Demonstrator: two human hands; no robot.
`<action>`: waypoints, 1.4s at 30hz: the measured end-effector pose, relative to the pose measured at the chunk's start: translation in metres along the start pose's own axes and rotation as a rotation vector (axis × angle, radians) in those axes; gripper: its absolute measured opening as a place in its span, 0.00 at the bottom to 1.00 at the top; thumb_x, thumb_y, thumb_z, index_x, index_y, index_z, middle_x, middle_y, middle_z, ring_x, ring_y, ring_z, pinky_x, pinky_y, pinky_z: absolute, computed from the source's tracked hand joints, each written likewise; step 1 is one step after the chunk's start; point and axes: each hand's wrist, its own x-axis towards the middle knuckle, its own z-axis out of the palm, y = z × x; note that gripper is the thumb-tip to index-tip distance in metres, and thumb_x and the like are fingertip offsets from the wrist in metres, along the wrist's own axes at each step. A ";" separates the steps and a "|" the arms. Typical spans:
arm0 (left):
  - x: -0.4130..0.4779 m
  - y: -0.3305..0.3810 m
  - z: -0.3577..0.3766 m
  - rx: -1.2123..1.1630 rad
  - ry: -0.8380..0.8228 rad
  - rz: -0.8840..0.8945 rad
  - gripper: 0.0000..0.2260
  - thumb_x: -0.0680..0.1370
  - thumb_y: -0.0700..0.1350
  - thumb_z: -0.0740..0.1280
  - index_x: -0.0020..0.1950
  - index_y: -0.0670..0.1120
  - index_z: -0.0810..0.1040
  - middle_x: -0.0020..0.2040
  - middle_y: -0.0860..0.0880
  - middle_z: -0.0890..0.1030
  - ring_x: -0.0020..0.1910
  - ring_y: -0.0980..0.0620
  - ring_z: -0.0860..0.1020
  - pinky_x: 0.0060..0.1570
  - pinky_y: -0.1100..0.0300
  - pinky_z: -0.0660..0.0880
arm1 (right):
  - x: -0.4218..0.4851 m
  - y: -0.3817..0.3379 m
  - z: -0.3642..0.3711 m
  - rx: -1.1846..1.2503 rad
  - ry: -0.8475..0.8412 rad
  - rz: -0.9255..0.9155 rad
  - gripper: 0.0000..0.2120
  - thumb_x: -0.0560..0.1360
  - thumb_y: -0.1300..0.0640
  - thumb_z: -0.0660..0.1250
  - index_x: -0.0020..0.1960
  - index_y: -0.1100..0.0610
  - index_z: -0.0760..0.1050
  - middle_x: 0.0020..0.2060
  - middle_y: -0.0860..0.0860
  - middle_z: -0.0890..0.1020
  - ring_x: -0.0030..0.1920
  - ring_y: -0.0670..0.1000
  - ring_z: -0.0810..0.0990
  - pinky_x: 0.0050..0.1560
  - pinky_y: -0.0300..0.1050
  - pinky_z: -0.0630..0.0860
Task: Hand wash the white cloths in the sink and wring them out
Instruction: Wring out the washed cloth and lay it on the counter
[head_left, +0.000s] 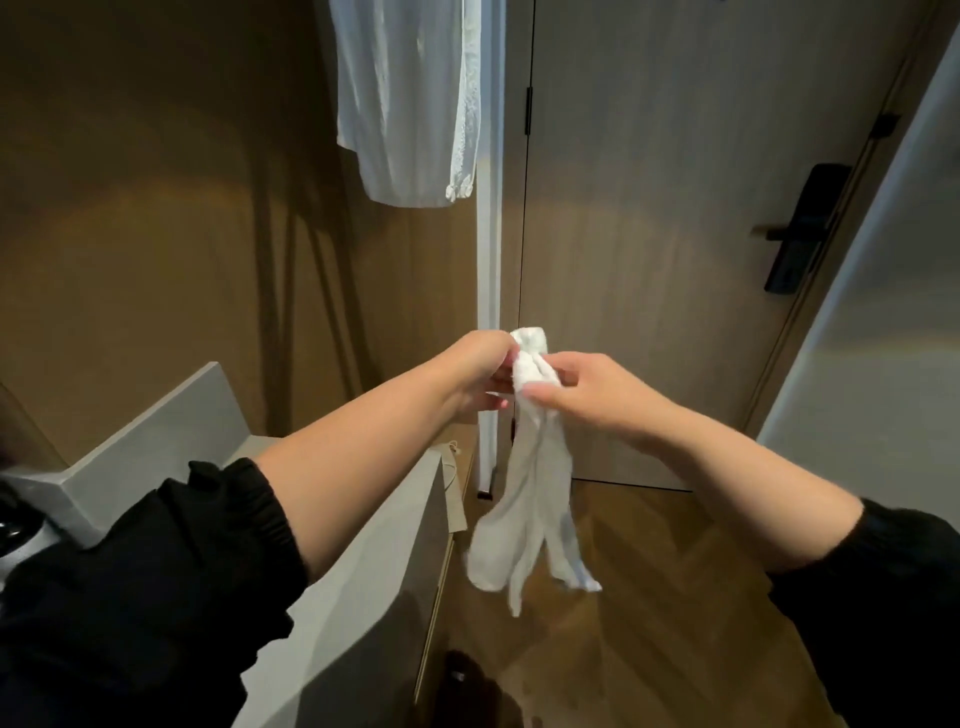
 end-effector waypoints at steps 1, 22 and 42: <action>-0.002 0.000 0.002 0.003 0.001 0.028 0.09 0.75 0.36 0.55 0.43 0.40 0.75 0.38 0.42 0.78 0.38 0.46 0.75 0.44 0.56 0.73 | -0.004 0.001 0.007 -0.038 0.004 -0.049 0.18 0.70 0.45 0.73 0.57 0.52 0.78 0.50 0.47 0.82 0.50 0.48 0.80 0.51 0.47 0.78; 0.007 -0.065 -0.069 0.491 -0.259 0.116 0.09 0.76 0.44 0.70 0.54 0.43 0.80 0.49 0.43 0.80 0.48 0.50 0.81 0.52 0.54 0.78 | 0.014 0.038 -0.033 0.639 -0.418 0.039 0.21 0.68 0.70 0.64 0.60 0.66 0.76 0.47 0.58 0.83 0.46 0.54 0.83 0.47 0.44 0.81; -0.031 -0.002 -0.093 0.315 0.474 0.550 0.10 0.78 0.42 0.64 0.44 0.38 0.81 0.37 0.48 0.77 0.37 0.55 0.73 0.40 0.60 0.71 | 0.042 -0.032 0.003 0.152 0.634 -0.266 0.12 0.74 0.71 0.57 0.50 0.58 0.73 0.45 0.50 0.76 0.47 0.48 0.74 0.41 0.26 0.69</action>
